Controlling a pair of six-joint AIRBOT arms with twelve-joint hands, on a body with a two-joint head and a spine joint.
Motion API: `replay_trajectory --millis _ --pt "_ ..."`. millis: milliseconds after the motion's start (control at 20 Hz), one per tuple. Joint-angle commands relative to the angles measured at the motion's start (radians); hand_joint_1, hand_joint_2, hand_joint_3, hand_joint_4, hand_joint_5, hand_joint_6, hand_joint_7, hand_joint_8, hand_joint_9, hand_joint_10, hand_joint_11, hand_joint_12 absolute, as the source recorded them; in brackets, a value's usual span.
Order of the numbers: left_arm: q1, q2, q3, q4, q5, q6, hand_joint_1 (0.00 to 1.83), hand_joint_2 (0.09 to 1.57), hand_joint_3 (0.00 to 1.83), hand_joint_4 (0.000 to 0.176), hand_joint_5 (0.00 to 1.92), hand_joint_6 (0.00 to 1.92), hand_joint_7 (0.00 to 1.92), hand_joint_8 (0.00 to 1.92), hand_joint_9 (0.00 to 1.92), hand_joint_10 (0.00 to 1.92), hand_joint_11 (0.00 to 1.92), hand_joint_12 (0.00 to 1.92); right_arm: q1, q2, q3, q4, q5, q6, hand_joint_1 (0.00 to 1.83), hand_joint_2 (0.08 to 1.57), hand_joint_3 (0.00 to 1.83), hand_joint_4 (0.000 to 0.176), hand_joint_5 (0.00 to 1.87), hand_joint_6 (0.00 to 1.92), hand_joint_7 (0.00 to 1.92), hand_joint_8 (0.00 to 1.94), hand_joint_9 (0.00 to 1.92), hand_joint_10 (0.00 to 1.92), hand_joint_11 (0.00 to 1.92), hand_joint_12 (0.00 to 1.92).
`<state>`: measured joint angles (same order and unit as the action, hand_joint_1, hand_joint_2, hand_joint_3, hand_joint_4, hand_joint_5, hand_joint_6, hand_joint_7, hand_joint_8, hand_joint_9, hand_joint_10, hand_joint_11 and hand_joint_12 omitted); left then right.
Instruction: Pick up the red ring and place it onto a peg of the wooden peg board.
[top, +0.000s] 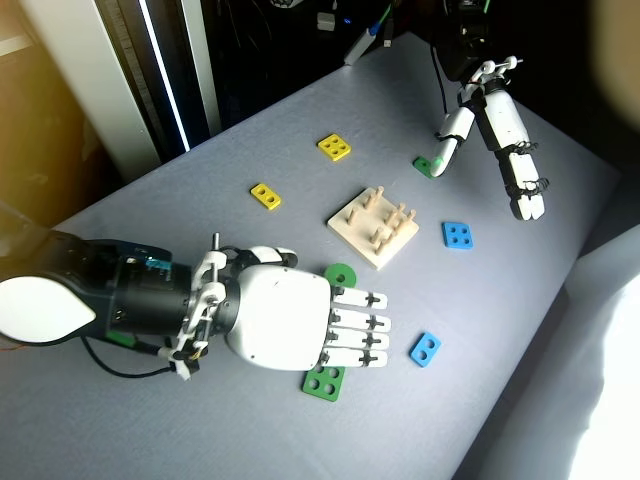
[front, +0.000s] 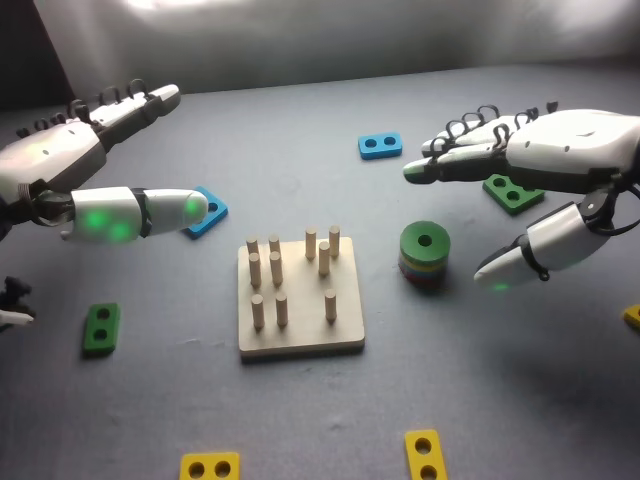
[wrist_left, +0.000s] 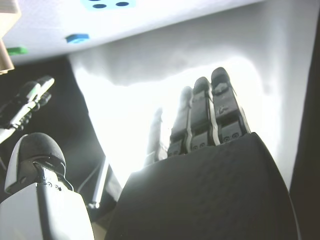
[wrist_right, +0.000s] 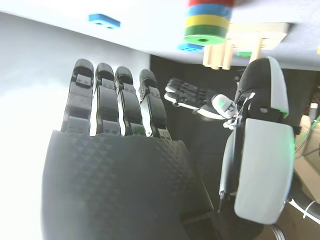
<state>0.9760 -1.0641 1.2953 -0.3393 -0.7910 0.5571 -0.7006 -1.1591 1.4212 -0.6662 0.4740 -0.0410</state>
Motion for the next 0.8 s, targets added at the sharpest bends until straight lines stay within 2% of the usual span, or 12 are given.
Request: replay_trajectory --millis 0,50,100,150,300,350,400,500,550,650,750 --pt "-0.01 -0.002 0.006 -0.004 -0.111 -0.003 0.31 0.95 0.0 0.176 0.0 0.0 0.0 0.0 0.0 0.0 0.0 0.0 0.016 -0.006 0.008 0.03 0.085 0.013 0.77 0.92 0.0 0.124 0.22 0.03 0.05 0.01 0.0 0.0 0.0 0.0" --pt "-0.01 -0.002 0.006 -0.004 -0.111 -0.003 0.32 0.95 0.0 0.176 0.0 0.0 0.0 0.0 0.0 0.0 0.0 0.0 0.016 -0.012 0.012 0.026 0.085 0.02 0.76 0.92 0.0 0.126 0.23 0.03 0.05 0.01 0.0 0.0 0.0 0.0" --pt "-0.01 -0.002 0.006 -0.004 -0.111 -0.003 0.33 0.96 0.0 0.171 0.01 0.0 0.0 0.0 0.0 0.0 0.0 0.0 0.016 -0.02 0.019 0.018 0.085 0.033 0.77 0.91 0.0 0.1 0.23 0.03 0.07 0.01 0.0 0.0 0.0 0.0" --pt "-0.011 -0.002 0.006 -0.004 -0.111 -0.003 0.32 0.97 0.01 0.176 0.01 0.0 0.0 0.0 0.0 0.0 0.0 0.0 0.017 -0.031 0.029 0.006 0.084 0.048 0.73 0.9 0.0 0.077 0.21 0.01 0.05 0.0 0.0 0.0 0.0 0.0" --pt "-0.016 -0.003 0.008 -0.002 -0.111 -0.003 0.33 0.97 0.0 0.176 0.01 0.0 0.0 0.0 0.0 0.0 0.0 0.0 0.021 -0.06 0.054 -0.028 0.076 0.083 0.69 0.91 0.0 0.075 0.21 0.01 0.02 0.0 0.0 0.0 0.0 0.0" --pt "-0.017 -0.003 0.008 0.0 -0.111 -0.003 0.33 0.97 0.01 0.172 0.01 0.0 0.0 0.0 0.0 0.0 0.0 0.0 0.023 -0.07 0.061 -0.037 0.071 0.088 0.69 0.92 0.0 0.071 0.22 0.02 0.02 0.0 0.0 0.0 0.0 0.0" --pt "-0.018 -0.003 0.008 0.001 -0.111 -0.003 0.33 0.98 0.01 0.162 0.0 0.0 0.0 0.0 0.0 0.0 0.0 0.0 0.023 -0.076 0.068 -0.043 0.068 0.094 0.68 0.91 0.0 0.074 0.22 0.02 0.02 0.0 0.0 0.0 0.0 0.0" --pt "-0.023 -0.004 0.009 0.004 -0.111 -0.003 0.33 0.99 0.01 0.173 0.01 0.0 0.0 0.0 0.0 0.0 0.0 0.0 0.023 -0.095 0.088 -0.051 0.06 0.109 0.7 0.91 0.0 0.077 0.24 0.02 0.03 0.0 0.0 0.0 0.0 0.0" --pt "-0.025 -0.004 0.009 0.005 -0.11 -0.003 0.33 0.99 0.01 0.175 0.01 0.0 0.0 0.0 0.0 0.0 0.0 0.0 0.024 -0.098 0.092 -0.051 0.057 0.11 0.72 0.91 0.0 0.086 0.24 0.02 0.02 0.0 0.0 0.0 0.0 0.0" --pt "-0.026 -0.004 0.009 0.006 -0.11 -0.003 0.34 0.99 0.01 0.176 0.02 0.0 0.0 0.0 0.0 0.0 0.0 0.0 0.028 -0.11 0.106 -0.051 0.048 0.113 0.73 0.93 0.0 0.09 0.26 0.03 0.02 0.0 0.0 0.0 0.0 0.0" --pt "-0.027 -0.004 0.009 0.007 -0.11 -0.004 0.32 0.98 0.0 0.176 0.02 0.0 0.0 0.0 0.0 0.0 0.0 0.0 0.028 -0.123 0.121 -0.051 0.045 0.122 0.71 0.91 0.0 0.087 0.29 0.03 0.04 0.01 0.0 0.0 0.0 0.0"
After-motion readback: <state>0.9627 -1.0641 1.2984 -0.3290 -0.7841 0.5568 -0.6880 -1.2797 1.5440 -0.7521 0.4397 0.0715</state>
